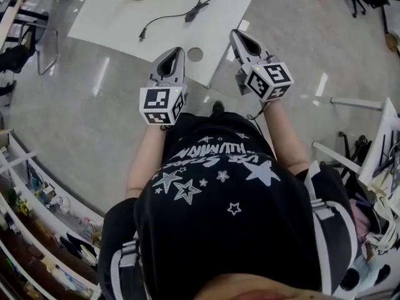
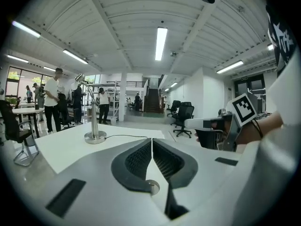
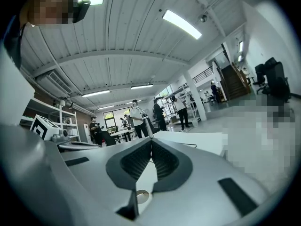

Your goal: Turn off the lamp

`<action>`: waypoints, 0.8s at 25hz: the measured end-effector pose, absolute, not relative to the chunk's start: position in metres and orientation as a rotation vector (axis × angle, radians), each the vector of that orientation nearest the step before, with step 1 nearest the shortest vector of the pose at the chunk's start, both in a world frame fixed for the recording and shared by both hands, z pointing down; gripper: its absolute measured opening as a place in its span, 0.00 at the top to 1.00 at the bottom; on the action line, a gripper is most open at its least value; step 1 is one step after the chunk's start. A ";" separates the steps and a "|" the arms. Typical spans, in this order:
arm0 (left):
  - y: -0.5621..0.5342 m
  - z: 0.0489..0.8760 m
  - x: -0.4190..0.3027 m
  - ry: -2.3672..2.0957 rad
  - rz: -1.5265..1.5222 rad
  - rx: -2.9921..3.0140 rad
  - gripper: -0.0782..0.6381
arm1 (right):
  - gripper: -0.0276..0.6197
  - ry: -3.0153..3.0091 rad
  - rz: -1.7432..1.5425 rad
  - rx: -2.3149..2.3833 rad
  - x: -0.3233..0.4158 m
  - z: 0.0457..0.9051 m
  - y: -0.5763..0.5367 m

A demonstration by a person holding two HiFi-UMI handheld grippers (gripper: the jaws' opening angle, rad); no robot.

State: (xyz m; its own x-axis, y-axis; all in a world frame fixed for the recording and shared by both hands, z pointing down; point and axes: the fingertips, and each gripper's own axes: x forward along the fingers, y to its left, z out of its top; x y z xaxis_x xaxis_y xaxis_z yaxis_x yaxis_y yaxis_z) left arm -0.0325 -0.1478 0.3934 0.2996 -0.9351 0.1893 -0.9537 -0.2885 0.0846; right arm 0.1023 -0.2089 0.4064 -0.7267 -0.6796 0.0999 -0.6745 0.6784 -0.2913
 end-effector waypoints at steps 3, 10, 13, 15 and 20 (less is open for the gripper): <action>-0.159 0.402 -0.032 -1.734 0.174 2.353 0.87 | 0.95 2.877 -0.503 -1.143 0.098 0.410 -0.220; -0.195 0.416 -0.048 -1.655 0.208 2.349 0.87 | 0.95 2.912 -0.535 -1.149 0.073 0.421 -0.243; -0.216 0.426 -0.057 -1.616 0.221 2.353 0.87 | 0.95 2.908 -0.549 -1.185 0.066 0.428 -0.259; -0.230 0.433 -0.060 -1.591 0.249 2.360 0.87 | 0.95 2.900 -0.564 -1.216 0.061 0.432 -0.270; -0.268 0.462 -0.068 -1.569 0.359 2.372 0.87 | 0.95 2.903 -0.601 -1.282 0.053 0.450 -0.297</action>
